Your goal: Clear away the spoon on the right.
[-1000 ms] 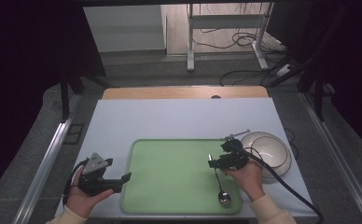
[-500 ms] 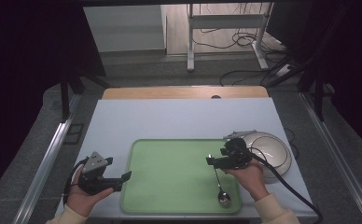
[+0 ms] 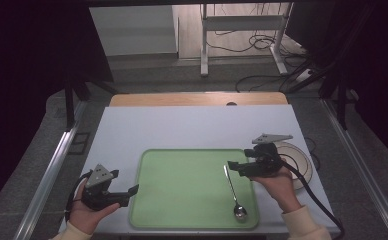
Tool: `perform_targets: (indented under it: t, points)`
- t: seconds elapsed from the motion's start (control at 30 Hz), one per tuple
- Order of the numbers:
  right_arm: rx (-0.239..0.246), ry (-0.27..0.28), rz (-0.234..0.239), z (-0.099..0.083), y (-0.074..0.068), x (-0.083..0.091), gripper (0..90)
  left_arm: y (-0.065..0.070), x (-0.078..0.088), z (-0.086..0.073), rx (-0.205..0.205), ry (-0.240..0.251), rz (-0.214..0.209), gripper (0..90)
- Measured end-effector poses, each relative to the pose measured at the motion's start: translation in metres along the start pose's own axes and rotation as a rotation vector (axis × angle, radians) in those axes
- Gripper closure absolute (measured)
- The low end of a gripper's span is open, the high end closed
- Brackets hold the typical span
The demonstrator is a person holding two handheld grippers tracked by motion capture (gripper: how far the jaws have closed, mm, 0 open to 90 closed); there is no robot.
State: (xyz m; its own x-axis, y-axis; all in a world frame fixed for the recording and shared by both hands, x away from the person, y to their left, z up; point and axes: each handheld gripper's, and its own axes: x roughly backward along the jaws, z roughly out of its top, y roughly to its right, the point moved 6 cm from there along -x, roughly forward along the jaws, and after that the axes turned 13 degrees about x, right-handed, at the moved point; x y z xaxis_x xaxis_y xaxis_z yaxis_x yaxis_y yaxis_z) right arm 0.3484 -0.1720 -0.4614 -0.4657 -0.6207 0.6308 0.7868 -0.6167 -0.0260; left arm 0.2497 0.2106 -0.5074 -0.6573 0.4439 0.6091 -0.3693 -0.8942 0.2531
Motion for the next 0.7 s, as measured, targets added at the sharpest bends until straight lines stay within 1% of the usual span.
perform_targets:
  t: [0.03, 0.07, 0.1, 0.23, 0.43, 0.57, 0.7]
  points:
    - [0.008, 0.014, -0.003, 0.002, 0.001, 0.005, 17.1, 0.000, 0.001, 0.000, -0.001, 0.002, 0.001, 13.6]
    - [0.022, 0.043, -0.015, 0.005, 0.002, 0.016, 16.4, -0.001, 0.002, 0.000, 0.003, 0.004, 0.000, 13.7]
    - [0.022, 0.043, -0.015, 0.005, 0.002, 0.016, 16.4, -0.001, 0.002, 0.000, 0.003, 0.004, 0.000, 13.7]
    - [0.037, 0.094, -0.042, 0.003, 0.003, 0.035, 16.2, -0.001, 0.003, 0.000, 0.006, 0.010, 0.003, 13.7]
    - [0.018, 0.137, -0.085, -0.015, 0.014, 0.056, 16.2, 0.000, 0.000, 0.002, 0.004, 0.008, 0.003, 13.6]
    - [-0.007, 0.170, -0.106, -0.029, 0.021, 0.071, 16.5, 0.000, -0.001, 0.003, 0.007, 0.009, 0.001, 13.7]
    - [-0.019, 0.205, -0.130, -0.042, 0.024, 0.086, 16.7, -0.001, -0.001, 0.004, 0.003, 0.010, -0.003, 13.6]
